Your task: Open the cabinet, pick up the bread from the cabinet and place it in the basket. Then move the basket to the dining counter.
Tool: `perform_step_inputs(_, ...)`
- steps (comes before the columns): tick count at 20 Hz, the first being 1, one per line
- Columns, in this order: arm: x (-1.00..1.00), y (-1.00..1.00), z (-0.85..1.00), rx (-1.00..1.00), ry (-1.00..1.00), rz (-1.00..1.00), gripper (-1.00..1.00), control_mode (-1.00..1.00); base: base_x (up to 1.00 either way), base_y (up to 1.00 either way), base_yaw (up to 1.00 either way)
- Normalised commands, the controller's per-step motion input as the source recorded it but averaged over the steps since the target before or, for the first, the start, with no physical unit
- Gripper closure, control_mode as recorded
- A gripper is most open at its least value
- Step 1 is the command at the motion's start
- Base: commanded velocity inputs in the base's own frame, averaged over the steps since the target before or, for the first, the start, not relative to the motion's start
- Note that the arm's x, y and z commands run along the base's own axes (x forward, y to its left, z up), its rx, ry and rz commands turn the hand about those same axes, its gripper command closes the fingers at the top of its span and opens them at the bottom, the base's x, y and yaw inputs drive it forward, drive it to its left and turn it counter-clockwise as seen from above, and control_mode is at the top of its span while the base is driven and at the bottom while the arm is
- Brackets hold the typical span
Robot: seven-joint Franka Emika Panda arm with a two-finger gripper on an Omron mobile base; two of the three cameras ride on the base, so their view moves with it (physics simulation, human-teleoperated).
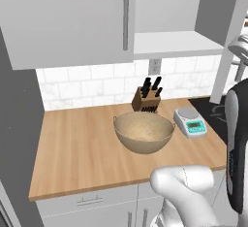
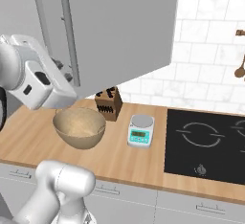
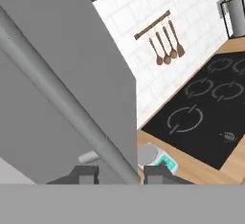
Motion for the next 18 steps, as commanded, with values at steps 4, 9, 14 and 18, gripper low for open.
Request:
perform_step_inputs(4,-0.97,0.41,-0.03,0.12,0.05,-0.13,-1.00,-1.00,0.00,0.00,0.00)
perform_step_inputs(9,-0.22,0.89,-0.04,0.09,0.17,-0.12,-1.00,-1.00,0.00,0.00,0.00)
perform_step_inputs(14,0.94,0.96,-0.27,0.04,0.07,-0.07,-1.00,-1.00,0.00,0.00,0.00)
perform_step_inputs(18,0.99,0.31,-0.16,0.10,-0.05,-0.04,-1.00,-1.00,0.00,0.00,0.00)
